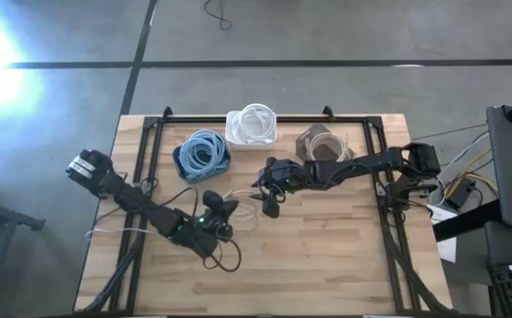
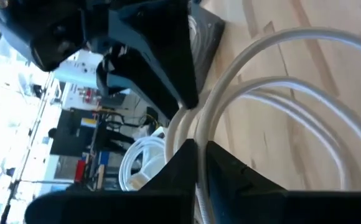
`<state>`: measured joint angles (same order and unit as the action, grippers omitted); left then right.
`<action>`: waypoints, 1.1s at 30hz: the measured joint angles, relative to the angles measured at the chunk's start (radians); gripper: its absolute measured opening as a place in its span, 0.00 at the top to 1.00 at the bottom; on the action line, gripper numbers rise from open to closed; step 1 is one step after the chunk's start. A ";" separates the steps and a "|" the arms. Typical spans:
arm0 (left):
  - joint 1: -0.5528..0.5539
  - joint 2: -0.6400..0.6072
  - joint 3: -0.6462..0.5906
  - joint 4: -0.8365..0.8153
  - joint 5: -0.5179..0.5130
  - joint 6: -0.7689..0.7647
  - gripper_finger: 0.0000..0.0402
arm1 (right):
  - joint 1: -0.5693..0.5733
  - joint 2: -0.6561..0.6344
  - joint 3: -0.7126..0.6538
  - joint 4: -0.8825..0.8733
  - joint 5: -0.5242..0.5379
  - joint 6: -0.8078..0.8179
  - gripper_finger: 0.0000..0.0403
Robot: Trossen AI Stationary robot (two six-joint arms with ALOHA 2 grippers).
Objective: Sort HDMI cables
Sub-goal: Put the brown HDMI cable into the black bin
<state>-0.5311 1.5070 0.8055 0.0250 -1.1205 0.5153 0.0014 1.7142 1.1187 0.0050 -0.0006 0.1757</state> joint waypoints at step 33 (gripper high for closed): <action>0.033 0.000 0.030 0.076 -0.130 0.106 0.93 | 0.002 0.000 0.003 0.072 -0.182 0.025 0.66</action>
<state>-0.4983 1.5070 0.8352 0.1009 -1.2505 0.6212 0.0032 1.7145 1.1217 0.0775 -0.1827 0.2008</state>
